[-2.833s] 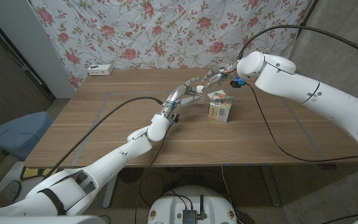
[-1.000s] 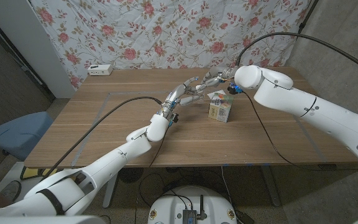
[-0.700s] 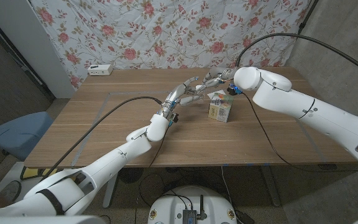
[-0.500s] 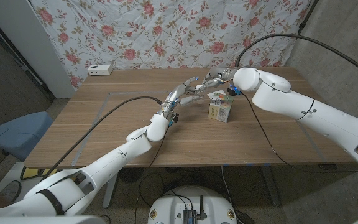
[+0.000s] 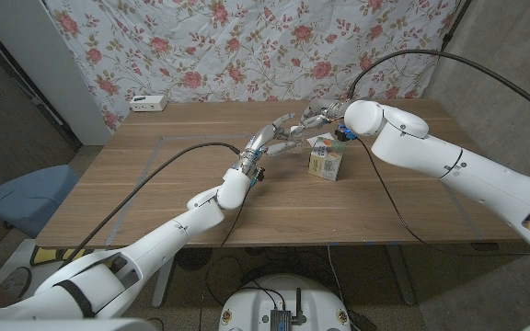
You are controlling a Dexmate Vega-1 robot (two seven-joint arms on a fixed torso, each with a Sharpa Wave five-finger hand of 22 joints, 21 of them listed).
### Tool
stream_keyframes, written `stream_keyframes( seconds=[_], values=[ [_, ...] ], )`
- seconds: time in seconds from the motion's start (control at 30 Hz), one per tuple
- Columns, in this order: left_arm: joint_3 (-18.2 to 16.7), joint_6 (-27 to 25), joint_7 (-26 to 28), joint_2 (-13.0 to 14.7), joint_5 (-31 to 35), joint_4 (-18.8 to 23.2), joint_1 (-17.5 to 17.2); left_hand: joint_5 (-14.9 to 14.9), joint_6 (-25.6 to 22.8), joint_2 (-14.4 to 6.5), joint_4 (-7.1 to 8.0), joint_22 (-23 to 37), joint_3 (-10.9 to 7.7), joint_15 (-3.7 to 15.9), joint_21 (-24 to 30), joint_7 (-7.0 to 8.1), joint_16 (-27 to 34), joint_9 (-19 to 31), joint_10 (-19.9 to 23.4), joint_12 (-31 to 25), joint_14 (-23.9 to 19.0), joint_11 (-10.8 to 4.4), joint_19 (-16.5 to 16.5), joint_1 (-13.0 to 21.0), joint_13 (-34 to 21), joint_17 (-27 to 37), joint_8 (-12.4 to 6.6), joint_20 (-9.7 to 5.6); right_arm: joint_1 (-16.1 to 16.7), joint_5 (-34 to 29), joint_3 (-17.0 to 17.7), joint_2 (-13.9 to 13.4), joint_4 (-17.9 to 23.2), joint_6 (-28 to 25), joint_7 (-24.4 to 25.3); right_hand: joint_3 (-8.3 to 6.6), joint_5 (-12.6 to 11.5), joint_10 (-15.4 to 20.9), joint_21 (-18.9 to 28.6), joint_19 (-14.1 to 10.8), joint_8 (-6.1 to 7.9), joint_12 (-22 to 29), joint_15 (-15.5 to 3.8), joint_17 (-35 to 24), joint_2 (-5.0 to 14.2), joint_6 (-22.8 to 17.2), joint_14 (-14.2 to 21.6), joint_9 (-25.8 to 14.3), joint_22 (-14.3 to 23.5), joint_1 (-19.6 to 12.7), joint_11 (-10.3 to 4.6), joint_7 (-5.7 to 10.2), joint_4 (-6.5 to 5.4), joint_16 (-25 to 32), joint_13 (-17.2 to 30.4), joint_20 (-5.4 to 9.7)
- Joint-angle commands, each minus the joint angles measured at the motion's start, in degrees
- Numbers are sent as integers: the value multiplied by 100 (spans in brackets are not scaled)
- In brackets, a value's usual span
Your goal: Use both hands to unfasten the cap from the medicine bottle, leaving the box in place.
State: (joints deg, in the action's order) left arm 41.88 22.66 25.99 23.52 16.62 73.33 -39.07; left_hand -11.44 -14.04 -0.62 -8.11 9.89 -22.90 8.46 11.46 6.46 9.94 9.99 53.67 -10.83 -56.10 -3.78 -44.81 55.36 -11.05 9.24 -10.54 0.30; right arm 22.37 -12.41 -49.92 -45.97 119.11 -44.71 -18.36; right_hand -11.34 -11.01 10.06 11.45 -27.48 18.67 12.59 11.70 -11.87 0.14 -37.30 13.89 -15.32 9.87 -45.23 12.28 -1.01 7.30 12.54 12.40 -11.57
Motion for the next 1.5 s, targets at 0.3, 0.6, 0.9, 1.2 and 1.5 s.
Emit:
stream_keyframes(
  seconds=[0.3,0.6,0.9,1.2,1.5],
  values=[
    [8,-2,-52,-5,-21,-14,17,-21,-47,-27,10,16,-63,296,-4,14,9,16,356,-44,-73,-342,5,47,-28,6,-24,5,19,-103,-18,63,-30,-33,48,-219,29,146,4,-119,202,29,-28,-28,136,-303,176,-89,4,-176,-2,140,107,73,31,33],
    [-5,-29,-36,2,-25,9,-3,-21,-62,-32,13,17,-75,278,-1,27,10,16,358,-45,-75,-336,0,40,-28,7,-26,5,9,-151,-53,78,-48,-40,44,-272,35,166,1,-133,254,19,-80,-32,160,-370,215,-113,4,-223,-28,200,135,77,33,56],
    [6,-10,-33,-13,-34,-28,2,-20,-67,-31,15,17,-83,274,-3,30,8,16,355,-44,-73,-329,7,33,-28,7,-24,7,22,-220,-59,91,-41,-47,79,-394,31,197,9,-187,322,7,-148,-34,200,-468,250,-127,4,-404,-122,260,215,74,36,127],
    [4,-18,-21,-26,-44,-40,2,-19,-77,-28,17,16,-90,280,-5,37,8,16,360,-45,-76,-333,15,22,-28,7,-25,3,44,-250,-37,110,-65,-22,121,-486,32,253,11,-224,410,3,-188,-40,210,-672,283,-106,4,-527,-226,380,241,72,28,158],
    [14,-30,-41,-34,-53,-53,16,-18,-82,-25,21,16,-95,264,-5,39,3,16,351,-42,-66,-333,18,10,-28,7,-23,5,50,-175,19,118,-138,92,84,-566,27,253,5,-230,423,-15,-238,-49,254,-706,291,-84,4,-615,-327,419,245,69,23,204]
  ],
)
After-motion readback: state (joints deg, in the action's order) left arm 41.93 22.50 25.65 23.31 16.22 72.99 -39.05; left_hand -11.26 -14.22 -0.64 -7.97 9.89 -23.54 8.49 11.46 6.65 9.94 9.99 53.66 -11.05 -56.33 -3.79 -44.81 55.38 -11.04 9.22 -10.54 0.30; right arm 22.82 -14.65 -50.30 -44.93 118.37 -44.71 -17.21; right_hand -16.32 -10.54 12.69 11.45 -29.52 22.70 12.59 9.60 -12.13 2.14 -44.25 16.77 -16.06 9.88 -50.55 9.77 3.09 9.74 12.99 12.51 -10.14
